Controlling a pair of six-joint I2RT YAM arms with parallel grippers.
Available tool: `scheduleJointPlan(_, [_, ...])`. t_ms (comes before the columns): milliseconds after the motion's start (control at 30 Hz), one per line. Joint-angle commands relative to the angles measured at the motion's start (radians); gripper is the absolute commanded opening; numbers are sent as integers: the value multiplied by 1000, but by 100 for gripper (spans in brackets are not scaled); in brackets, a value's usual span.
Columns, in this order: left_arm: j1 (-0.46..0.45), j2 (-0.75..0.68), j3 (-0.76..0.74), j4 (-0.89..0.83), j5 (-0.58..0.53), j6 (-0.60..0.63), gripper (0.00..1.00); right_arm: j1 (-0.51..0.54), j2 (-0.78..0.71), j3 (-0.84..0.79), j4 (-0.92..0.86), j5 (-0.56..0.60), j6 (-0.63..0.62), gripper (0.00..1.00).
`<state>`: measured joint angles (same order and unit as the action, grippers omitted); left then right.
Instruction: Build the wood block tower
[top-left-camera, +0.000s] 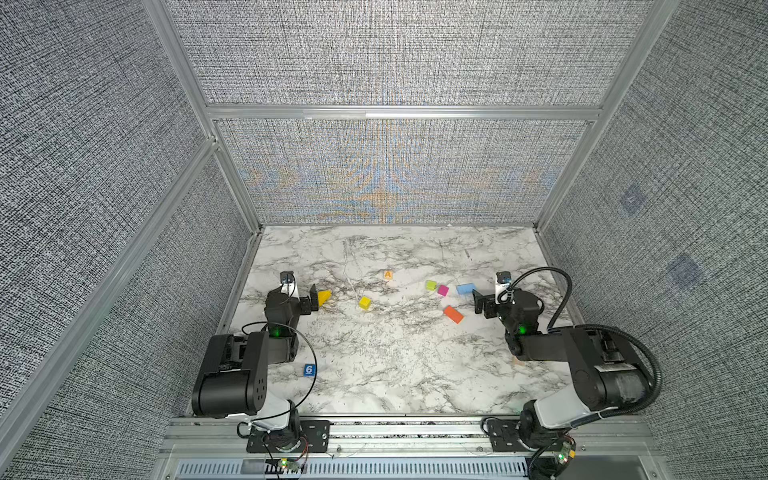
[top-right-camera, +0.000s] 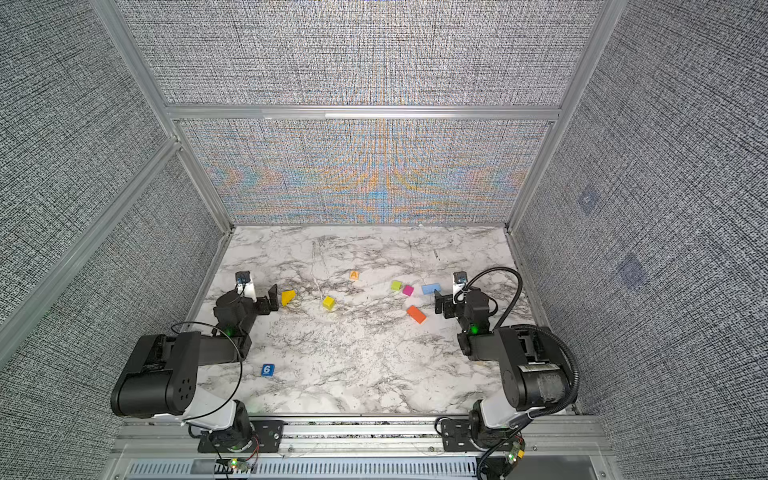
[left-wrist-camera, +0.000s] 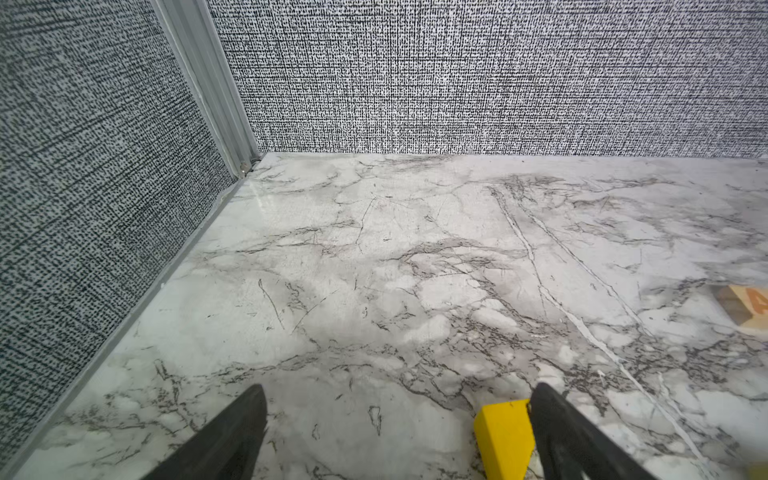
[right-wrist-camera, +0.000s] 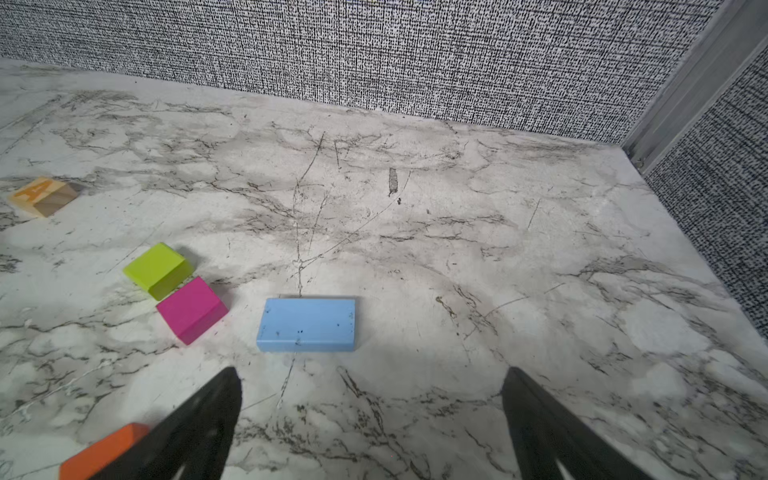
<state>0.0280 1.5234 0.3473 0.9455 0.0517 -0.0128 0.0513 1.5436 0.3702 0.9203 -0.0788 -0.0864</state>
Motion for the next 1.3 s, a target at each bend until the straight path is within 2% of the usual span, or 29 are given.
scheduleJointPlan(0, [0,0,0,1,0,-4,99,-1,-2,-3,-4,4,8,99])
scheduleJointPlan(1267, [0,1,6,-8,-27,-13,99,-3,0,20,-44,66,40,99])
